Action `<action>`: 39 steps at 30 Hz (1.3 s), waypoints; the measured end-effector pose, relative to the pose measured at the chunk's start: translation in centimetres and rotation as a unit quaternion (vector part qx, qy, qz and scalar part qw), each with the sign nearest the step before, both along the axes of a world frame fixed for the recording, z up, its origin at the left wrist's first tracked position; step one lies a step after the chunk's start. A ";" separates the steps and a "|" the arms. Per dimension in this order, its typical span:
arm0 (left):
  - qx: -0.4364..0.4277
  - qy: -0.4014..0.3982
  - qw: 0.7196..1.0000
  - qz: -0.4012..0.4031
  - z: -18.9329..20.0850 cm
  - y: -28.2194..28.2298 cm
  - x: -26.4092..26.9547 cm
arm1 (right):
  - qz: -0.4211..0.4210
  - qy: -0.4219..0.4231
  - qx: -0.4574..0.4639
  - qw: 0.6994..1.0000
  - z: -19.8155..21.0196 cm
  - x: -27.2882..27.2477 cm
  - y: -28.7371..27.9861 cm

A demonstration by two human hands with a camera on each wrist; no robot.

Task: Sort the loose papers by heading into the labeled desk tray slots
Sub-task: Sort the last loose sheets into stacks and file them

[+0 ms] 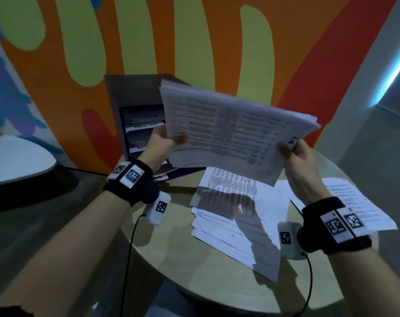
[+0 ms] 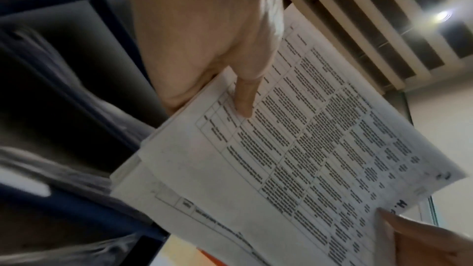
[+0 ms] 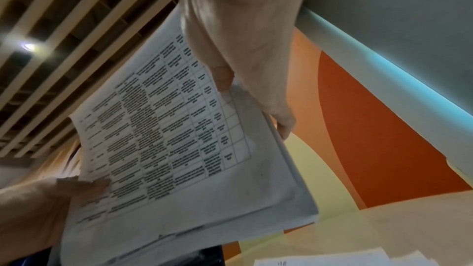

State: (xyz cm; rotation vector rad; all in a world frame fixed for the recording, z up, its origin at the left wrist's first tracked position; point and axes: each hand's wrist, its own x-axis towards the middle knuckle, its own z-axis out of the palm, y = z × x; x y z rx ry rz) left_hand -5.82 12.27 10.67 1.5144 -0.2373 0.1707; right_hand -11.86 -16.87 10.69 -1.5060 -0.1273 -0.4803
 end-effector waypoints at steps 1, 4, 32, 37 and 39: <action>0.004 0.008 1.000 0.004 -0.7 0.3 0.1 | 0.000 0.008 -0.009 1.000 -0.7 0.4 0.2; 0.027 0.034 0.999 -0.006 -3.5 1.2 0.4 | 0.001 0.052 -0.034 0.998 -3.4 1.2 0.4; 0.352 -0.023 0.914 0.200 -3.0 6.6 0.7 | -0.051 0.145 -0.075 0.985 -6.1 2.3 -0.1; 0.327 -0.247 0.826 0.386 2.0 10.0 0.9 | -0.068 0.148 -0.027 0.986 -4.9 2.4 -1.0; 0.351 -0.267 0.813 0.380 2.6 10.7 2.0 | -0.058 0.161 -0.011 0.985 -4.3 2.1 -0.8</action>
